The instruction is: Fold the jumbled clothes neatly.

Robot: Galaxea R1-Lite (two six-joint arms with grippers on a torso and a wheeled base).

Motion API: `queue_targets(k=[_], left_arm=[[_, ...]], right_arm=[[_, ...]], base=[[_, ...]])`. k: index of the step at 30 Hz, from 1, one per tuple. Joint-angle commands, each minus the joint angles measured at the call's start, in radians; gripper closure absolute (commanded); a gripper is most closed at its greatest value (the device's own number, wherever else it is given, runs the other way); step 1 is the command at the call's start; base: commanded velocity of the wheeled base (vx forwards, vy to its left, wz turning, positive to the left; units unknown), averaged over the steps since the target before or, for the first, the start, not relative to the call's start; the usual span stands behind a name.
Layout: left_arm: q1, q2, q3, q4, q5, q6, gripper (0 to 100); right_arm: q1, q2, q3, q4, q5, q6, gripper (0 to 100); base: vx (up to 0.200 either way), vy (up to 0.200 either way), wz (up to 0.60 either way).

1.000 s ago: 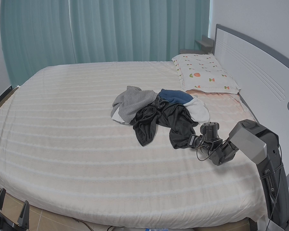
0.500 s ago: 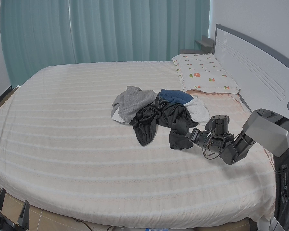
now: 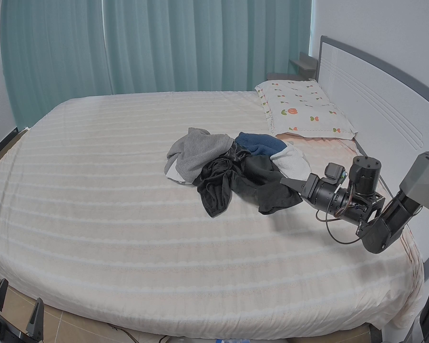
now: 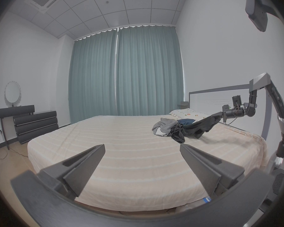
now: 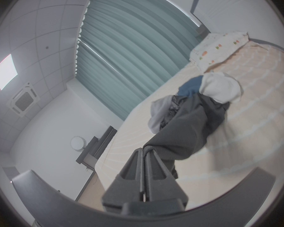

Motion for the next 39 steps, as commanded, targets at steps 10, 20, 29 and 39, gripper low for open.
queue_targets(k=[10, 20, 29, 39], left_arm=[[0.0, -0.017, 0.016, -0.006, 0.004, 0.004, 0], [0.002, -0.018, 0.016, -0.007, 0.007, -0.01, 0], [-0.001, 0.399, -0.363, -0.102, 0.033, -0.138, 0], [-0.234, 0.988, -0.366, -0.271, -0.071, -0.043, 0]], right_arm=[[0.069, -0.197, -0.004, -0.007, 0.008, -0.048, 100], [0.075, -0.303, 0.019, 0.054, -0.034, -0.131, 100], [0.116, -0.367, 0.025, 0.122, -0.087, -0.134, 100], [0.221, -0.448, 0.149, 0.119, -0.239, -0.137, 100]], base=[[0.0, 0.0, 0.0], [0.0, 0.0, 0.0], [0.0, 0.0, 0.0], [0.0, 0.0, 0.0]])
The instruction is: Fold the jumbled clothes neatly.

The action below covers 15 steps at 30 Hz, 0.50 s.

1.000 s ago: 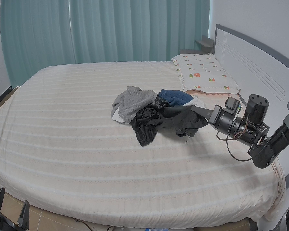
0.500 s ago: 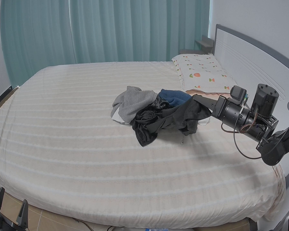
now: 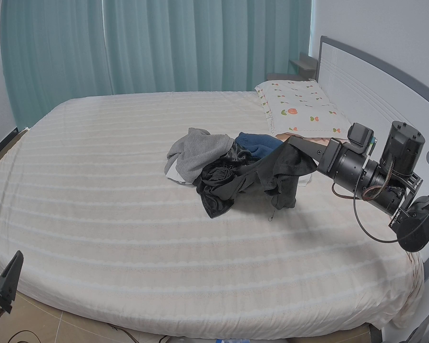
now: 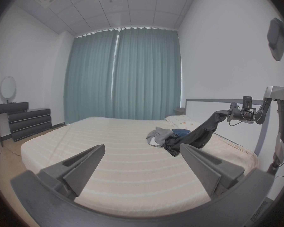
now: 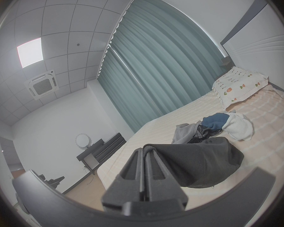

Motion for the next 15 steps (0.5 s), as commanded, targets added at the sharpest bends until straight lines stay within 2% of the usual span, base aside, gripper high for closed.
queue_targets(k=[1, 7, 11, 15], left_arm=[[-0.213, 0.718, -0.123, -0.232, -0.049, 0.028, 0], [-0.282, 1.102, -0.137, -0.586, -0.033, 0.001, 0], [-0.369, 1.326, -0.2, -0.709, 0.066, -0.094, 0], [-0.46, 1.487, -0.281, -0.758, 0.155, -0.176, 0]], right_arm=[[0.086, -0.097, 0.106, 0.008, -0.115, -0.003, 100], [0.099, -0.167, 0.036, 0.016, -0.147, -0.001, 100], [0.134, -0.175, 0.027, 0.022, -0.152, -0.001, 100], [0.149, -0.19, 0.028, 0.022, -0.152, -0.001, 100]], base=[[0.0, 0.0, 0.0], [0.0, 0.0, 0.0], [0.0, 0.0, 0.0], [0.0, 0.0, 0.0]])
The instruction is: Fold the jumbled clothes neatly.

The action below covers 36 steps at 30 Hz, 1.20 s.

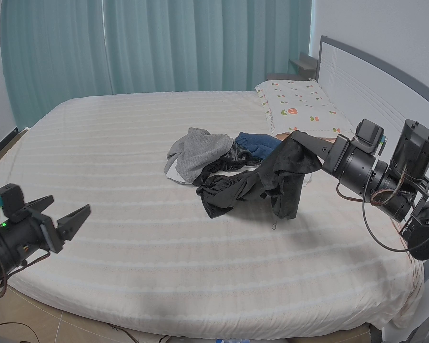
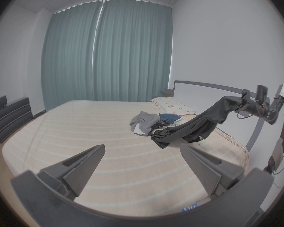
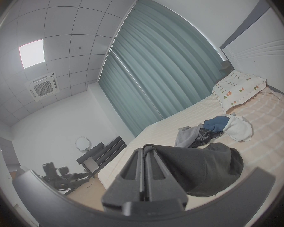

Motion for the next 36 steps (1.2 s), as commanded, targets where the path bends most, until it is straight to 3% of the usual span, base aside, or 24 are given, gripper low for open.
queue_targets(k=[1, 15, 24, 27, 29, 30, 36], left_arm=[[-0.29, 0.79, -0.195, -0.359, 0.147, -0.158, 0], [-0.479, 1.064, -0.38, -0.488, 0.157, -0.228, 0], [-0.489, 1.156, -0.497, -0.492, 0.163, -0.294, 0], [-0.489, 1.199, -0.554, -0.495, 0.224, -0.328, 0], [-0.489, 1.199, -0.554, -0.495, 0.224, -0.328, 0], [-0.48, 1.248, -0.612, -0.521, 0.275, -0.35, 0], [-0.471, 1.262, -0.609, -0.54, 0.262, -0.356, 0]], right_arm=[[0.08, -0.104, -0.002, 0.011, -0.058, 0.0, 100], [0.189, -0.17, 0.001, 0.011, -0.088, -0.013, 100], [0.202, -0.172, -0.008, 0.011, -0.088, -0.042, 100], [0.204, -0.172, -0.01, 0.011, -0.088, -0.042, 100], [0.204, -0.172, -0.01, 0.011, -0.088, -0.042, 100], [0.204, -0.18, -0.013, 0.011, -0.088, -0.042, 100], [0.189, -0.186, -0.045, 0.01, -0.088, -0.042, 100]], base=[[0.0, 0.0, 0.0], [0.0, 0.0, 0.0], [0.0, 0.0, 0.0], [0.0, 0.0, 0.0], [0.0, 0.0, 0.0], [0.0, 0.0, 0.0], [0.0, 0.0, 0.0]])
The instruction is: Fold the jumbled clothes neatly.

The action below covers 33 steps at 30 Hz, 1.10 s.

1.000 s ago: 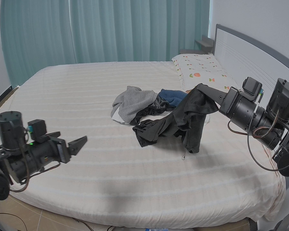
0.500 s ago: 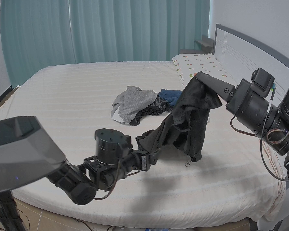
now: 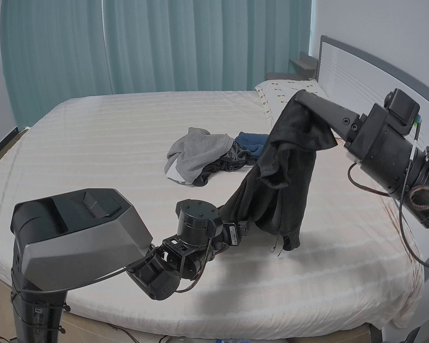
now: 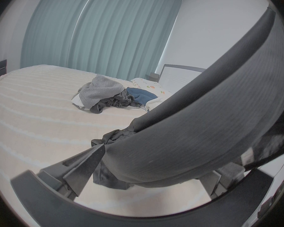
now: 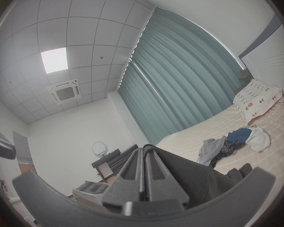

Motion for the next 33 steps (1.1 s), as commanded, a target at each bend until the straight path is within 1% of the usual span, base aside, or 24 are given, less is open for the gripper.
queue_targets(k=[1, 2, 5, 12, 14, 15, 19, 22, 24, 27, 30, 31, 32, 33], left_arm=[[0.008, 0.037, -0.011, -0.006, 0.002, -0.006, 0], [0.025, 0.062, -0.019, -0.008, 0.002, -0.022, 0], [0.047, 0.1, -0.04, -0.009, 0.002, -0.045, 0], [0.062, 0.186, -0.115, -0.008, 0.008, -0.076, 0], [0.07, 0.188, -0.114, -0.009, 0.011, -0.082, 0], [0.071, 0.184, -0.111, -0.009, 0.013, -0.085, 100], [0.08, 0.161, -0.086, -0.009, 0.017, -0.099, 100], [0.094, 0.056, 0.004, -0.009, 0.019, -0.108, 100], [0.097, 0.006, 0.033, -0.008, 0.019, -0.108, 100], [0.126, -0.115, 0.069, 0.011, 0.019, -0.108, 100], [0.159, -0.234, 0.075, 0.091, 0.019, -0.11, 100], [0.162, -0.247, 0.073, 0.103, 0.019, -0.108, 100], [0.175, -0.311, 0.064, 0.16, 0.019, -0.11, 100], [0.182, -0.328, 0.063, 0.172, 0.019, -0.108, 100]], right_arm=[[-0.009, -0.008, -0.021, -0.002, 0.0, 0.0, 100], [-0.035, -0.008, -0.046, 0.0, 0.003, 0.0, 100], [-0.055, -0.006, -0.06, 0.001, 0.011, 0.0, 100], [-0.107, 0.008, -0.06, 0.0, 0.017, 0.003, 100], [-0.141, 0.011, -0.06, 0.001, 0.031, 0.003, 100], [-0.15, 0.012, -0.057, 0.003, 0.037, 0.003, 100], [-0.187, 0.032, -0.044, 0.003, 0.046, 0.011, 100], [-0.239, 0.075, -0.038, 0.003, 0.049, 0.016, 100], [-0.252, 0.103, -0.038, 0.001, 0.051, 0.016, 100], [-0.261, 0.176, -0.049, -0.005, 0.049, 0.016, 100], [-0.258, 0.247, -0.089, -0.008, 0.04, 0.014, 100], [-0.258, 0.253, -0.097, -0.008, 0.039, 0.014, 100], [-0.258, 0.279, -0.149, -0.008, 0.031, 0.012, 100], [-0.259, 0.284, -0.164, -0.006, 0.031, 0.014, 100]], base=[[0.0, 0.0, 0.0], [0.0, 0.0, 0.0], [0.0, 0.0, 0.0], [0.0, 0.0, 0.0], [0.0, 0.0, 0.0], [0.0, 0.0, 0.0], [0.0, 0.0, 0.0], [0.0, 0.0, 0.0], [0.0, 0.0, 0.0], [0.0, 0.0, 0.0], [0.0, 0.0, 0.0], [0.0, 0.0, 0.0], [0.0, 0.0, 0.0], [0.0, 0.0, 0.0]])
